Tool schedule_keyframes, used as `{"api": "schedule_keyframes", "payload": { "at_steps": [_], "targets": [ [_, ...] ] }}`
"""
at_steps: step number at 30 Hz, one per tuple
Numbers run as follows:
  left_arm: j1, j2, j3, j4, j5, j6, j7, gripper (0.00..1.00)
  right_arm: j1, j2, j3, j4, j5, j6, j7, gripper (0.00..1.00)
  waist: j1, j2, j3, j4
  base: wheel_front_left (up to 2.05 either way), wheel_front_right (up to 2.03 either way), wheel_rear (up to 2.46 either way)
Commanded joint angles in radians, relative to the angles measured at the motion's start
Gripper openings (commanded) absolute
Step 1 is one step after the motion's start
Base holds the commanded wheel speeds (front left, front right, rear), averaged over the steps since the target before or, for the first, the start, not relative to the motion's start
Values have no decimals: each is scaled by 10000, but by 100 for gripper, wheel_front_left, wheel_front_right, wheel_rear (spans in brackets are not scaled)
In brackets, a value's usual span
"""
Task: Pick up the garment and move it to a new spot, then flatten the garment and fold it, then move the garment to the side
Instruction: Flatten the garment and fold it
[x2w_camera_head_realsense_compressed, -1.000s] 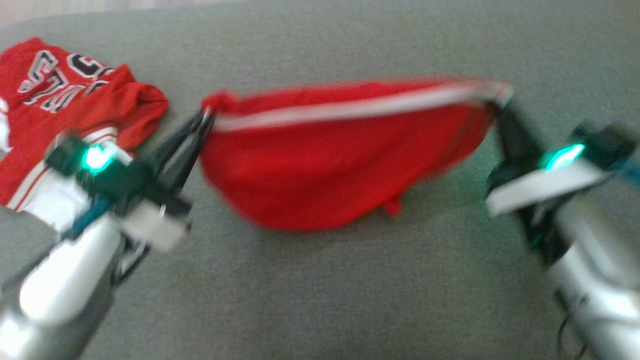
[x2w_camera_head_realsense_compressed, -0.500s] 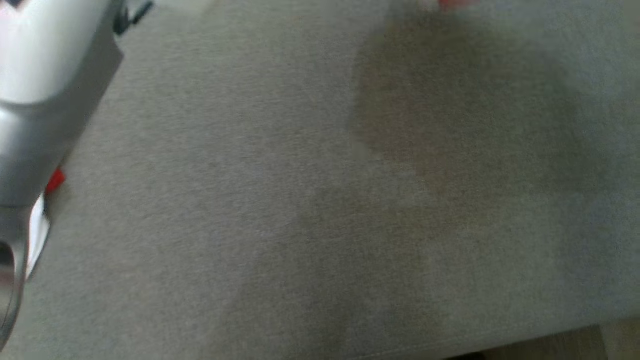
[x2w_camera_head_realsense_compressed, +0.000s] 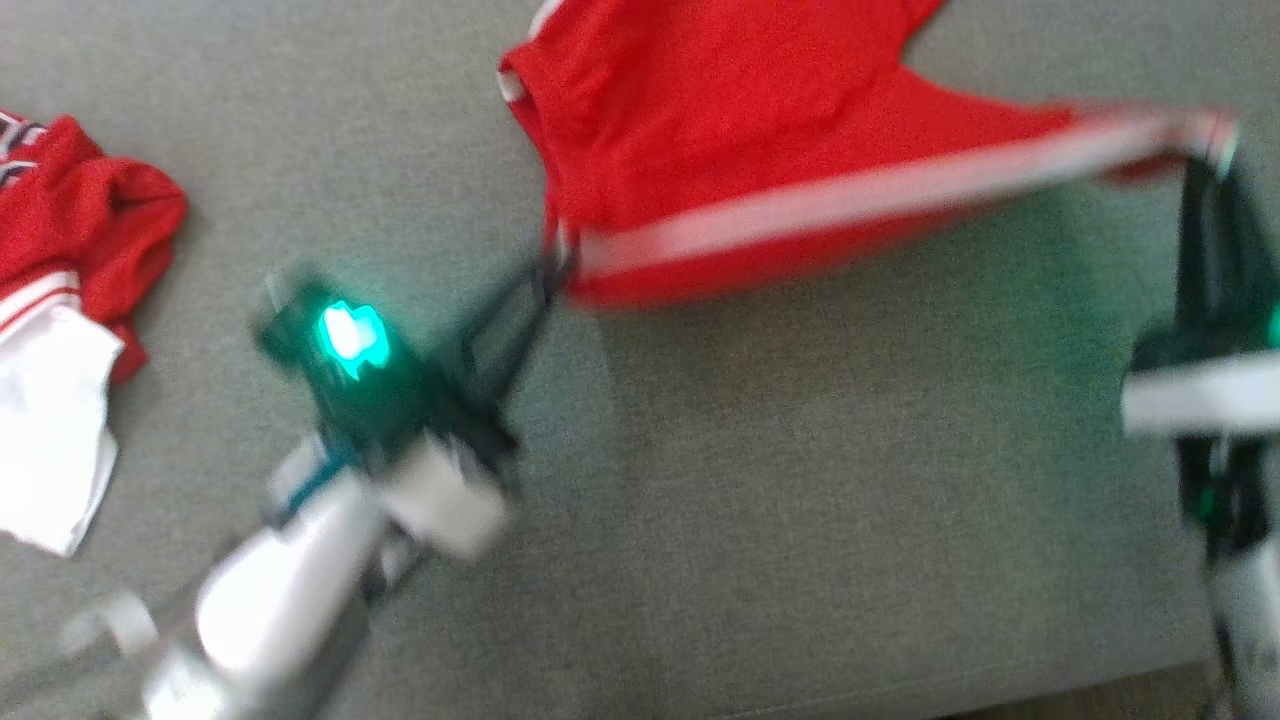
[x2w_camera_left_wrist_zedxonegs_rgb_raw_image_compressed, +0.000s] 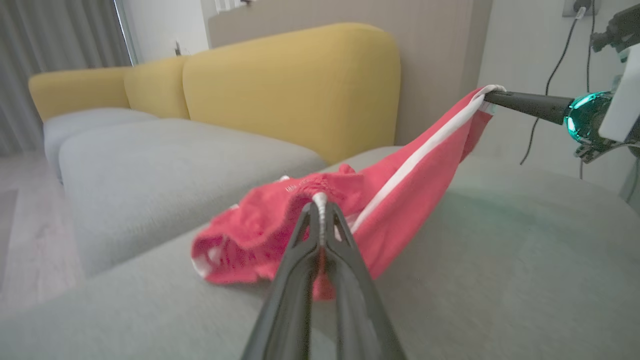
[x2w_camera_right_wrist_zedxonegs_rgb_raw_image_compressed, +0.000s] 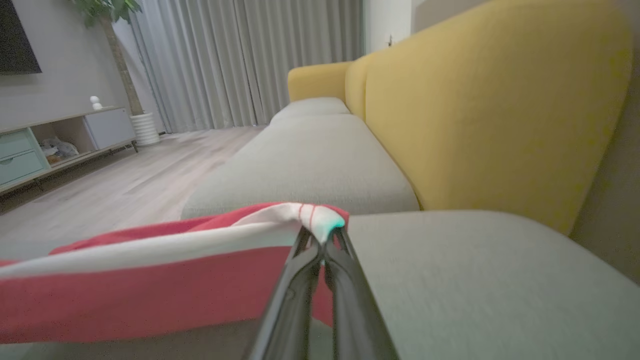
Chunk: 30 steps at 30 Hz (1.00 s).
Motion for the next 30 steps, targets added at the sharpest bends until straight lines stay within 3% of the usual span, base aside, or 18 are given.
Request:
{"api": "schedule_keyframes", "payload": {
  "at_steps": [1,6,15,21,30],
  "targets": [
    [473,53,510,-444,171,38,-17,0,792,-22,-163,-545,-50,-7,95,0,0,0,-317,139,0,0,0],
    [2822,-127,659,-654,574,18,-17,0,3312,358,-1038,-1687,-176,-7,467,0,0,0,-966,183,0,0,0],
    [5230,43,753,-1258,857,6,-18,0,6837,18,-1681,-4545,359,-7,1683,0,0,0,-1835,184,0,0,0],
    [4567,-195,635,-1638,530,3,-18,0,6188,320,-2375,-4885,361,-7,2253,0,0,0,-1659,523,0,0,0],
    [1874,-754,429,-553,244,1,-18,0,3337,-249,-2475,-3485,22,-7,3311,0,0,0,-666,1343,0,0,0]
  ]
}}
